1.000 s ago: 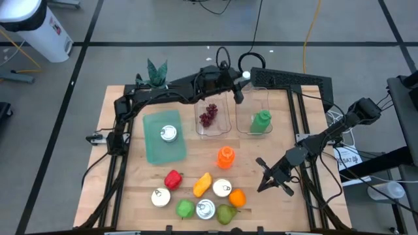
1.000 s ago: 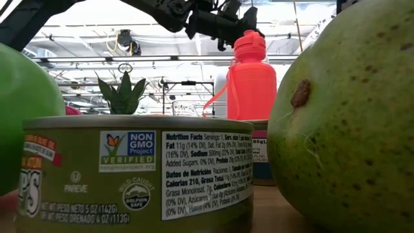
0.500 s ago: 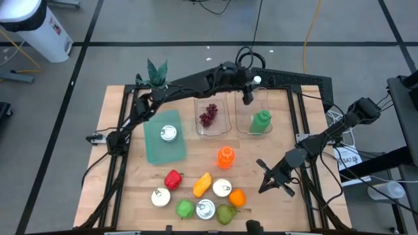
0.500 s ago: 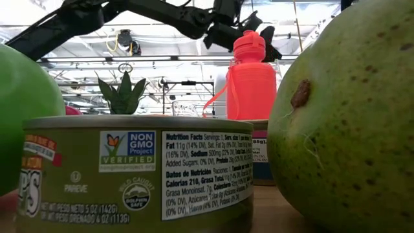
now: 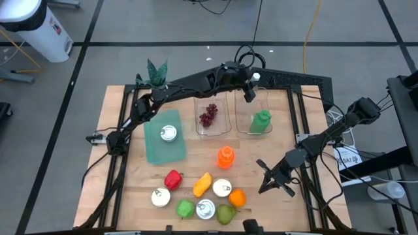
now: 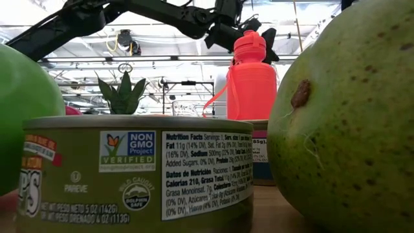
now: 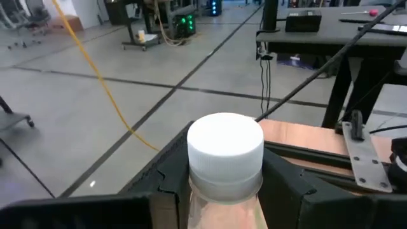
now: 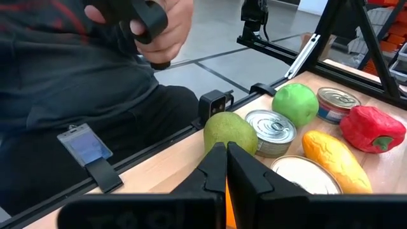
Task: Pick & Place Food Item
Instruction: Put the transparent water bottle into the right transparent bin
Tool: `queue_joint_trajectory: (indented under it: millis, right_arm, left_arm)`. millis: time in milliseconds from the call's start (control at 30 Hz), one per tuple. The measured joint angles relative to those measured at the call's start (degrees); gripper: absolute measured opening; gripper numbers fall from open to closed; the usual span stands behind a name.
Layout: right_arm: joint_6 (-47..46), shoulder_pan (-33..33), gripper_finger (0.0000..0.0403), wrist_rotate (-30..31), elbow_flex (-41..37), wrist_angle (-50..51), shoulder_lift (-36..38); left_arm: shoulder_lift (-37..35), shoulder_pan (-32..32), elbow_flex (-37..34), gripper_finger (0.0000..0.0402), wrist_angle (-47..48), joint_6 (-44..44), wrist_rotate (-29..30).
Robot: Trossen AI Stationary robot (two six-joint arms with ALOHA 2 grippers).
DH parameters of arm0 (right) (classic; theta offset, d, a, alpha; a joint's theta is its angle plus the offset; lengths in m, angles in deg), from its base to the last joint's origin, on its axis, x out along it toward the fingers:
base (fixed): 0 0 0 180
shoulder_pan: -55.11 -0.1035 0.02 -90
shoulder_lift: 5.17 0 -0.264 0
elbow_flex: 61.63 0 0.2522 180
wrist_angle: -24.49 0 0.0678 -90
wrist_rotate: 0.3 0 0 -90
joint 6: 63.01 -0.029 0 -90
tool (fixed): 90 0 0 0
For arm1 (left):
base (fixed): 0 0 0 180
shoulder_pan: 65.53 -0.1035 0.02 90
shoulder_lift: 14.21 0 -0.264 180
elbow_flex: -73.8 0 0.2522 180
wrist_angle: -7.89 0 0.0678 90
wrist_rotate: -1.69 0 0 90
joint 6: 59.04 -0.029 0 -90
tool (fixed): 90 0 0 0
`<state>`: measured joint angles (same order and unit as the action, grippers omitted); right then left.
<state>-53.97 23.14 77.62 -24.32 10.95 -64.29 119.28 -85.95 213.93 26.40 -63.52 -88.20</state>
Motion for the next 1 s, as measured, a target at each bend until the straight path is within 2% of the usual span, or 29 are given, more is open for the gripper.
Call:
queue_joint_trajectory:
  millis: [300,633,833,1000]
  right_arm:
    - [-0.01,0.00,0.0002,0.00,0.00,-0.33,-0.02]
    - [-0.45,0.00,0.0002,0.00,0.00,-0.29,0.00]
    - [-0.45,0.00,0.0002,0.00,0.00,-0.27,0.00]
    - [-0.45,0.00,0.0002,0.00,0.00,-0.27,-0.02]
  left_arm:
    - [-0.05,0.73,0.00,0.0134,0.76,2.23,1.15]
    - [-0.04,2.04,-0.04,0.0136,1.28,4.84,5.23]
    - [-0.06,3.43,-0.05,0.0138,4.76,4.56,9.38]
    - [-0.09,3.60,-0.04,0.0164,5.74,4.83,8.94]
